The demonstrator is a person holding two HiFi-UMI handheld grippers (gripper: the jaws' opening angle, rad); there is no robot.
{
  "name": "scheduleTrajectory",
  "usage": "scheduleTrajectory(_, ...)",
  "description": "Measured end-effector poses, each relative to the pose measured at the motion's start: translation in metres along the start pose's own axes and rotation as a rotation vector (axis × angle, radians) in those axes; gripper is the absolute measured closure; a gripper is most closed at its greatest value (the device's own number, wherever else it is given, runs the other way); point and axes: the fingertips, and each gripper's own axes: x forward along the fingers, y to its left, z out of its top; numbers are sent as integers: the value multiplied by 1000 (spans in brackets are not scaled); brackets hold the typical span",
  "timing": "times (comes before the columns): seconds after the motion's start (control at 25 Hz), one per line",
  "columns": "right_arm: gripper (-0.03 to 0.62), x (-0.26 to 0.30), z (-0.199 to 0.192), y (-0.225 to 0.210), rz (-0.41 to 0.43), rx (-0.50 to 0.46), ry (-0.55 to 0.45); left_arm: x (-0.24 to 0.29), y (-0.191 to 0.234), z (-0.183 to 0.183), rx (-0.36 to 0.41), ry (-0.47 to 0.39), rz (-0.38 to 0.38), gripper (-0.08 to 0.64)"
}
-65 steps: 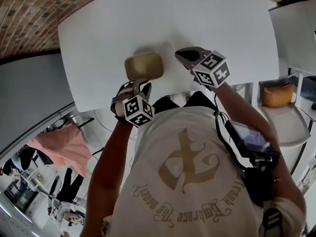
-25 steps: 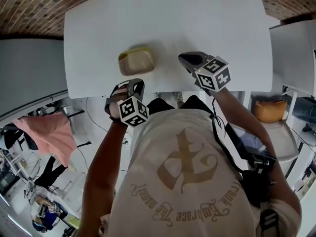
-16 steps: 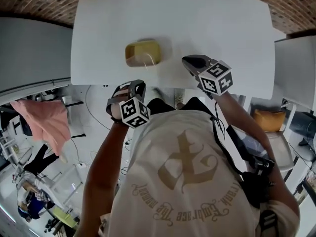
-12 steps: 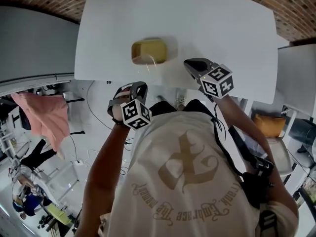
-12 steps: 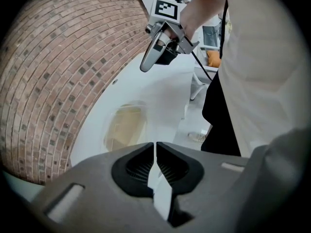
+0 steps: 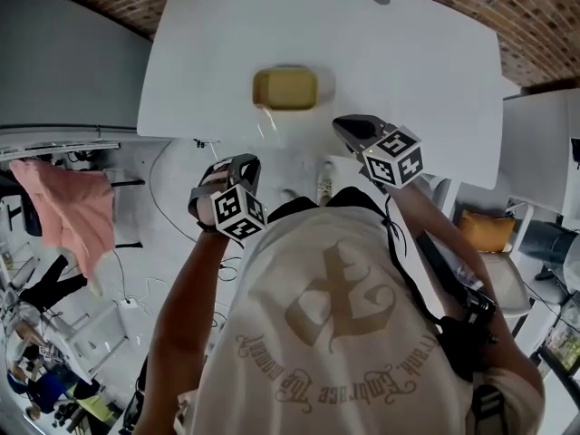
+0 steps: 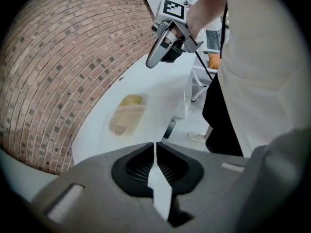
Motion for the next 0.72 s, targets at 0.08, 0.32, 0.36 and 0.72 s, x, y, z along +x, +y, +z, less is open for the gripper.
scheduleTrajectory(0.08,583,1,2,9,-10,-15,-8,-5,-3,-9,-14,-15,0,540)
scheduleTrajectory(0.32,584,1,6,36,-42,-86,-26,-20,-13,-32,-62,-51,10,540)
scheduleTrajectory(0.36,584,1,6,41,-44,-96,-26,-23,-14,-35,-68,-56,12,540)
scheduleTrajectory(0.72,584,3,-3,73,-46,-150,13,-36,-19,-44,-90,-102,29,540)
